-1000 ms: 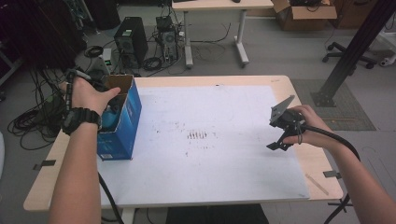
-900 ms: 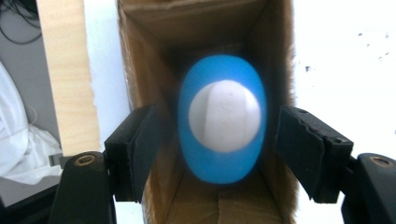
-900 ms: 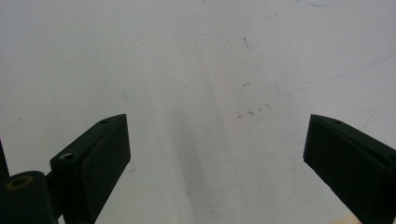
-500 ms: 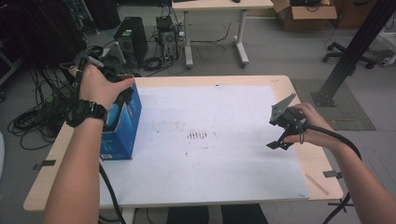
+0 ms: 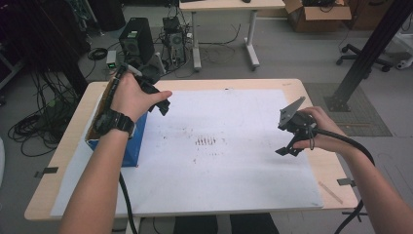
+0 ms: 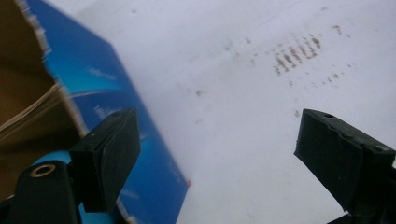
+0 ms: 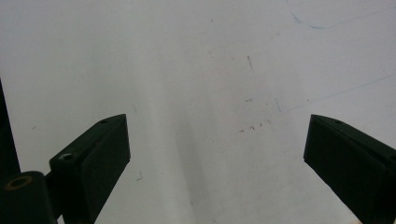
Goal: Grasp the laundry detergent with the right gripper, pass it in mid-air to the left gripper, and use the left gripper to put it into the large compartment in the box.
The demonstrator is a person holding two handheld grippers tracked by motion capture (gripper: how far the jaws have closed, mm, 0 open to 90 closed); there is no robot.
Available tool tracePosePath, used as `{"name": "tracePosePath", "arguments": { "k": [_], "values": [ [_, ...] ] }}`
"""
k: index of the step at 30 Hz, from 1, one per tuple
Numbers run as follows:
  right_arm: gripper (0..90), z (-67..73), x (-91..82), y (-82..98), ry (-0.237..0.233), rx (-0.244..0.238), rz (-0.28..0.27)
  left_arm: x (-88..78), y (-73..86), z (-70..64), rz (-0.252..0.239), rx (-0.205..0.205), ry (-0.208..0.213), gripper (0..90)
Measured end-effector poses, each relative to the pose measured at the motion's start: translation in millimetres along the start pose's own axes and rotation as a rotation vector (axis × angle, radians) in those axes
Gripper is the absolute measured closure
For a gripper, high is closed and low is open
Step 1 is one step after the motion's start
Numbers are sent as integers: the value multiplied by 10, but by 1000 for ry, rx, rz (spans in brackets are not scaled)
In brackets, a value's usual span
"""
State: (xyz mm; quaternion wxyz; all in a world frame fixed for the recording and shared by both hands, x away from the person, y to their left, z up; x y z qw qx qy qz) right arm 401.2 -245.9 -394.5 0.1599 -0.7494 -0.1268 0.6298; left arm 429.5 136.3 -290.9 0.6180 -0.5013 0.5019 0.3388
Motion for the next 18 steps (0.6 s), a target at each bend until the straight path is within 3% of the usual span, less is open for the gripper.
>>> {"name": "tracePosePath", "arguments": {
  "k": [8, 18],
  "values": [
    [70, 1, 2, -13, -2, -3, -1, 211, 22, -343, 8, 100, 49, 62],
    [63, 13, 30, -31, -5, -15, 4, 466, 98, -582, 24, 155, 84, 53]
  ]
}}
Point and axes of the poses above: each handheld gripper's, and its own axes: x roughly forward along the jaws, y roughly out of its underside, z roughly to its left, the point moved 7 cm from there along x, roughly forward along the jaws, and after that the axes turned 12 degrees about -x, right-handed, at the moved point
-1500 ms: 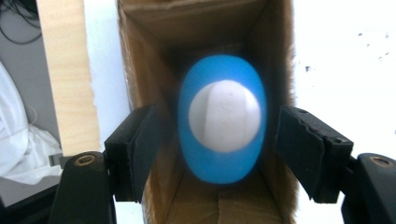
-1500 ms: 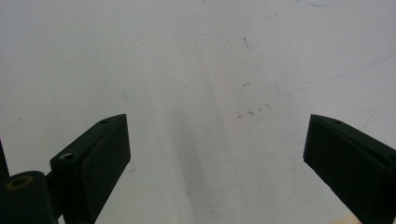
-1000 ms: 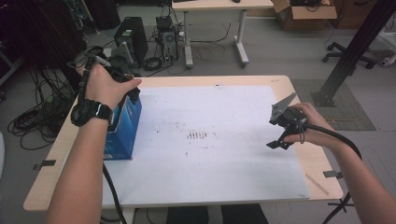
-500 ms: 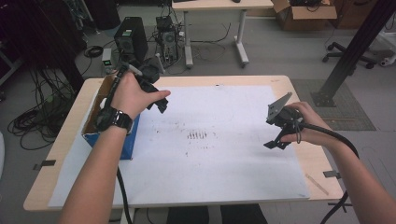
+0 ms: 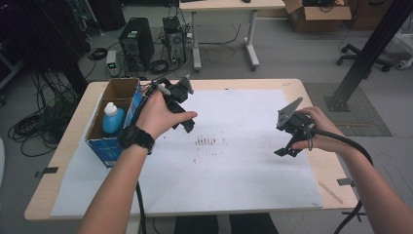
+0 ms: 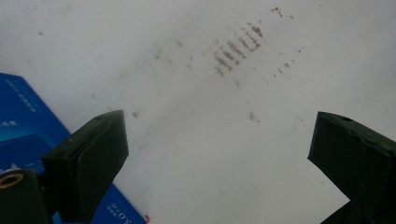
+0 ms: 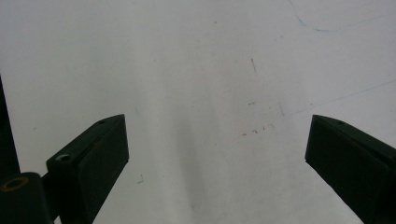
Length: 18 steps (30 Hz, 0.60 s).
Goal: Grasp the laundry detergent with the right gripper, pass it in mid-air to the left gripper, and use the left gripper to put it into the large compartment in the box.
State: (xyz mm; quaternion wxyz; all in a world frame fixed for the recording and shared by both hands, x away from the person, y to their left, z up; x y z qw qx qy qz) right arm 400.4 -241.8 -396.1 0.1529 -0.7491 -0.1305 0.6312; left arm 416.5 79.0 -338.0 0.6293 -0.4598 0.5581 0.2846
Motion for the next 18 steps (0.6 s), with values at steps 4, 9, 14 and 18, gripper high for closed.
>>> {"name": "tracePosePath", "arguments": {
  "k": [4, 9, 14, 18],
  "values": [
    [63, -1, -12, 1, 4, 3, -3, 67, 19, -48, 10, 5, 10, 53],
    [62, 1, -17, 7, 5, 1, -1, 125, 34, -79, 24, 11, 15, 51],
    [61, 10, -5, 15, 4, 3, 3, 160, 45, -104, 32, 18, 17, 51],
    [61, 14, 4, 16, 4, 2, 5, 158, 46, -107, 34, 21, 13, 51]
  ]
}}
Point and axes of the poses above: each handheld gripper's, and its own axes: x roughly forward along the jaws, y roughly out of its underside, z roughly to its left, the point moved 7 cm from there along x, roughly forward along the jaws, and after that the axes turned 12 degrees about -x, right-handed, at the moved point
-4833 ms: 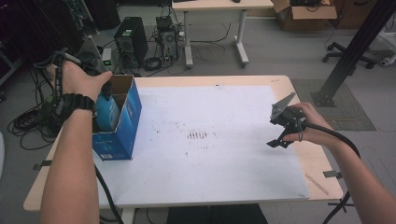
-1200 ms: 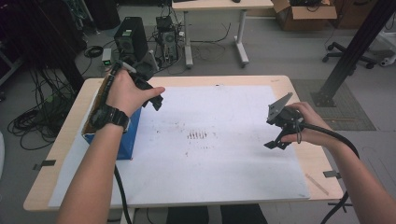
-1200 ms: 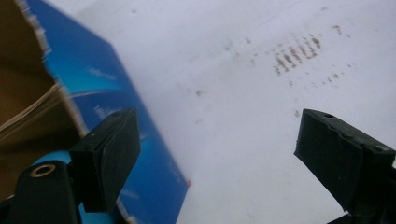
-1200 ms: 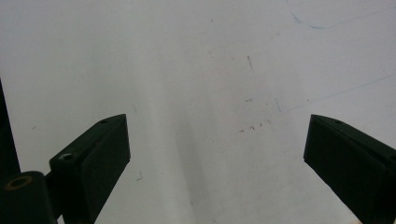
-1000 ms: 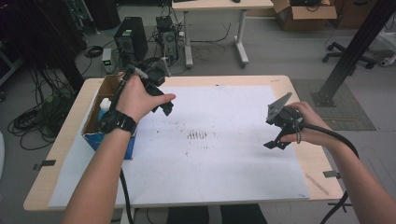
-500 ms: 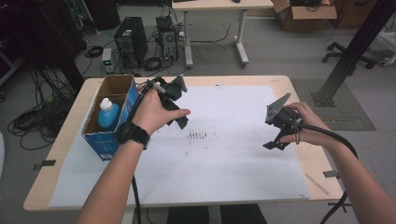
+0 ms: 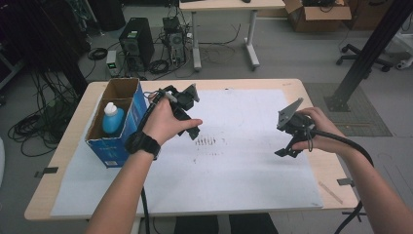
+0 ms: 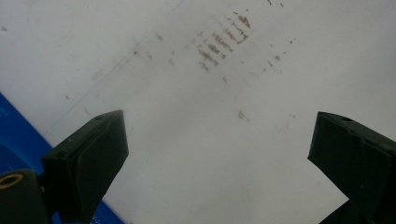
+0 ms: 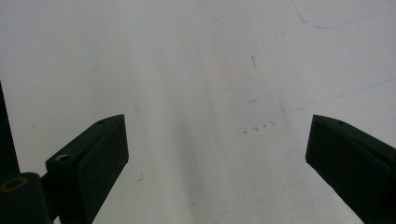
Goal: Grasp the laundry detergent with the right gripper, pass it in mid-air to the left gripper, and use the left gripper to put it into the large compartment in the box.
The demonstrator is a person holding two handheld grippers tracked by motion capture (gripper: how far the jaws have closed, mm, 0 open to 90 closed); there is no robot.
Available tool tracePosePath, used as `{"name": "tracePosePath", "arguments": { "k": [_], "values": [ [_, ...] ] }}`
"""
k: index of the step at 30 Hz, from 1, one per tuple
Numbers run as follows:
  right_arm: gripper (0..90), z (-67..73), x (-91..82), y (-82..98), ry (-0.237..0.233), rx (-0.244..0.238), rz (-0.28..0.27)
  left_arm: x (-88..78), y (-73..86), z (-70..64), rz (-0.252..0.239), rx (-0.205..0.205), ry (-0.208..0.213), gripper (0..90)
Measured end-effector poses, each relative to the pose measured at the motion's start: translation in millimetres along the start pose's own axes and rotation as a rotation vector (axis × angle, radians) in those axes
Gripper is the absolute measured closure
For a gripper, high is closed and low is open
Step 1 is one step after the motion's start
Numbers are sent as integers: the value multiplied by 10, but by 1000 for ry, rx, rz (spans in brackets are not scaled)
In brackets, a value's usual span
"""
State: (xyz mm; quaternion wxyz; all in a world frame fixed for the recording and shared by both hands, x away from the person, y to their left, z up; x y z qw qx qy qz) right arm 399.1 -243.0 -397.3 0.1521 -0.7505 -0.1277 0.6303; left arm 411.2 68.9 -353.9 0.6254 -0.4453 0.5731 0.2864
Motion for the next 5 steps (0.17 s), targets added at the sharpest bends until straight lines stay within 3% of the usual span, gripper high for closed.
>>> {"name": "tracePosePath", "arguments": {
  "k": [5],
  "values": [
    [61, -3, -1, -1, 3, -2, 0, -24, 1, -2, 1, 5, 1, 51]
  ]
}}
Point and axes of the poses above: each handheld gripper's, and its own axes: x roughly forward along the jaws, y roughly out of its underside, z roughly to its left, the point moved 7 cm from there along x, roughly forward along the jaws, and after that the axes turned 12 degrees about -x, right-handed, at the moved point
